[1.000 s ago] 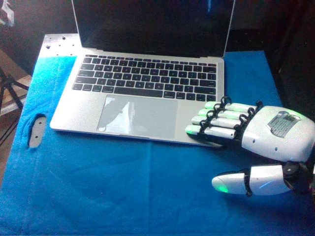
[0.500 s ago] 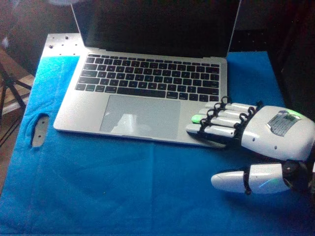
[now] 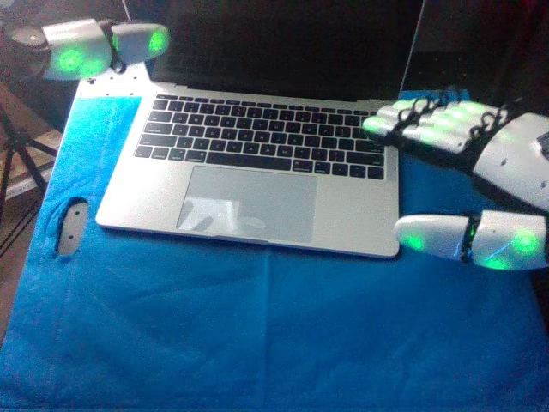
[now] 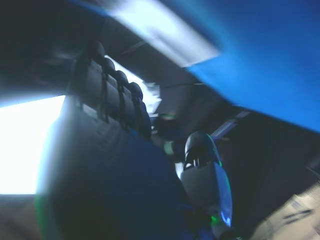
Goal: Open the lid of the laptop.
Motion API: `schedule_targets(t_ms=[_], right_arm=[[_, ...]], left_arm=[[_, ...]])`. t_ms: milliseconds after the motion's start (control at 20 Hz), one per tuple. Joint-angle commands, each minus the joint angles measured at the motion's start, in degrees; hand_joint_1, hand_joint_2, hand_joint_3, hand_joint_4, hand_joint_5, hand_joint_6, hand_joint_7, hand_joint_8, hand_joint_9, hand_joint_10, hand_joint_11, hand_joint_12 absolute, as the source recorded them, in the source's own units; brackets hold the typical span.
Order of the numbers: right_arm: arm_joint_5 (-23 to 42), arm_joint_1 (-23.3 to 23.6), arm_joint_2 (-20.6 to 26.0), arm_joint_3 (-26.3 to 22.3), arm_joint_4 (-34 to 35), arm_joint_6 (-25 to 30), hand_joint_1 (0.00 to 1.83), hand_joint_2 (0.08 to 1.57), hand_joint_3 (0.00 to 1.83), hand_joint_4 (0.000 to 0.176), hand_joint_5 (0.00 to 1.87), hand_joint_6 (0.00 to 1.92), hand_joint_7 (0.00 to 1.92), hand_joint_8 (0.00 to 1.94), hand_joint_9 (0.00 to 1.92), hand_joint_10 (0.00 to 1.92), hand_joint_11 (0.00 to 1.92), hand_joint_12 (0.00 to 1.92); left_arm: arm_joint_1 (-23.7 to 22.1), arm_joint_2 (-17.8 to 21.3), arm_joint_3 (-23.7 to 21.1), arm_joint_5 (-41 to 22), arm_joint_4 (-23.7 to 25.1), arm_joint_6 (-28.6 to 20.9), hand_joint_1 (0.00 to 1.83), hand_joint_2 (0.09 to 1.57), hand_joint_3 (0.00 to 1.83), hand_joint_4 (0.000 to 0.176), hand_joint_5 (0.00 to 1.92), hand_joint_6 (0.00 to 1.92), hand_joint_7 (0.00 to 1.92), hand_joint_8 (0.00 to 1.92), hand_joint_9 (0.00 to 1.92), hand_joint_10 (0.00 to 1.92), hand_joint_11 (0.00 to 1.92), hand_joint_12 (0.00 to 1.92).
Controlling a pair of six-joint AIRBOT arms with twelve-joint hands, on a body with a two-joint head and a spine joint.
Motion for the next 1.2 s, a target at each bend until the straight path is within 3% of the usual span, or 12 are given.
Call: schedule_targets(t_ms=[0, 100, 150, 200, 250, 450, 850, 900, 950, 1000, 1100, 1150], right_arm=[[8.52, 0.67, 0.27, -0.44, 0.39, 0.13, 0.00, 1.17, 0.00, 0.000, 0.21, 0.01, 0.20, 0.01, 0.19, 0.01, 0.20, 0.05], [9.22, 0.63, 0.78, -0.86, 0.67, 0.13, 0.00, 1.19, 0.00, 0.000, 0.21, 0.00, 0.20, 0.00, 0.18, 0.00, 0.19, 0.04], [9.79, 0.63, 1.06, -1.14, 0.76, 0.13, 0.00, 1.23, 0.01, 0.000, 0.21, 0.00, 0.19, 0.00, 0.16, 0.00, 0.16, 0.03], [10.11, 0.62, 1.22, -1.34, 0.86, 0.13, 0.00, 1.23, 0.01, 0.000, 0.20, 0.00, 0.18, 0.00, 0.14, 0.00, 0.14, 0.01], [10.25, 0.62, 1.39, -1.50, 0.92, 0.13, 0.00, 1.24, 0.01, 0.000, 0.19, 0.00, 0.18, 0.00, 0.15, 0.01, 0.15, 0.02], [10.26, 0.32, 1.01, -1.40, 1.29, 0.12, 0.00, 1.21, 0.00, 0.000, 0.22, 0.01, 0.21, 0.01, 0.19, 0.01, 0.21, 0.04], [12.89, 0.25, 0.84, -1.02, 3.26, 0.11, 0.00, 1.20, 0.00, 0.000, 0.19, 0.00, 0.19, 0.00, 0.16, 0.00, 0.15, 0.00], [14.51, -0.01, 1.26, -1.31, 3.99, 0.11, 0.00, 1.23, 0.01, 0.000, 0.20, 0.01, 0.20, 0.00, 0.15, 0.00, 0.13, 0.00], [16.00, -0.52, 1.59, -1.55, 4.74, 0.11, 0.00, 1.25, 0.02, 0.000, 0.23, 0.01, 0.23, 0.01, 0.17, 0.01, 0.14, 0.00], [18.78, -1.72, 2.26, -2.09, 6.32, 0.11, 0.00, 1.27, 0.02, 0.000, 0.21, 0.00, 0.21, 0.00, 0.14, 0.00, 0.10, 0.00], [25.48, -4.98, 3.81, -3.32, 10.70, 0.11, 0.00, 1.31, 0.02, 0.000, 0.17, 0.00, 0.16, 0.00, 0.11, 0.00, 0.09, 0.02], [28.87, -6.79, 4.54, -3.87, 13.28, 0.11, 0.00, 1.31, 0.02, 0.000, 0.15, 0.00, 0.16, 0.00, 0.11, 0.01, 0.11, 0.02]], left_arm=[[0.00, 1.31, -0.74, -9.56, 0.48, -0.26, 0.67, 0.96, 0.00, 0.176, 0.11, 0.00, 0.15, 0.00, 0.14, 0.00, 0.00, 0.44], [1.90, 3.55, -3.41, -12.66, 0.86, -0.26, 0.65, 0.94, 0.00, 0.176, 0.11, 0.00, 0.15, 0.01, 0.13, 0.00, 0.00, 0.52], [3.61, 5.13, -5.22, -14.98, 0.86, -0.26, 0.73, 0.93, 0.00, 0.141, 0.15, 0.00, 0.15, 0.00, 0.09, 0.01, 0.00, 0.19], [4.65, 6.06, -6.26, -16.59, 0.86, -0.26, 0.68, 0.92, 0.00, 0.146, 0.15, 0.00, 0.13, 0.01, 0.05, 0.01, 0.00, 0.01], [5.52, 6.85, -7.17, -17.86, 0.85, -0.26, 0.67, 0.90, 0.00, 0.120, 0.16, 0.01, 0.13, 0.00, 0.04, 0.00, 0.00, 0.00], [5.94, 6.83, -7.52, -18.44, 0.52, -0.26, 0.73, 0.92, 0.00, 0.084, 0.17, 0.00, 0.11, 0.00, 0.02, 0.00, 0.00, 0.00], [9.97, 6.50, -8.68, -22.13, 0.94, -4.68, 0.79, 0.89, 0.00, 0.086, 0.20, 0.01, 0.17, 0.01, 0.01, 0.00, 0.00, 0.00], [11.90, 6.86, -9.29, -23.82, 0.41, -6.00, 0.82, 0.93, 0.01, 0.063, 0.18, 0.00, 0.17, 0.01, 0.03, 0.01, 0.00, 0.00], [13.28, 7.24, -9.96, -25.04, 0.06, -6.40, 0.84, 0.98, 0.02, 0.055, 0.18, 0.00, 0.15, 0.00, 0.04, 0.01, 0.00, 0.00], [15.31, 7.89, -11.10, -26.85, -0.24, -7.10, 0.77, 1.00, 0.02, 0.074, 0.17, 0.00, 0.17, 0.00, 0.06, 0.01, 0.00, 0.00], [19.03, 8.54, -12.38, -30.22, -0.73, -10.48, 0.69, 1.04, 0.02, 0.035, 0.09, 0.00, 0.15, 0.00, 0.03, 0.00, 0.00, 0.00], [20.92, 8.54, -12.66, -31.98, -1.21, -12.61, 0.68, 1.04, 0.02, 0.034, 0.10, 0.01, 0.16, 0.01, 0.05, 0.01, 0.00, 0.00]])
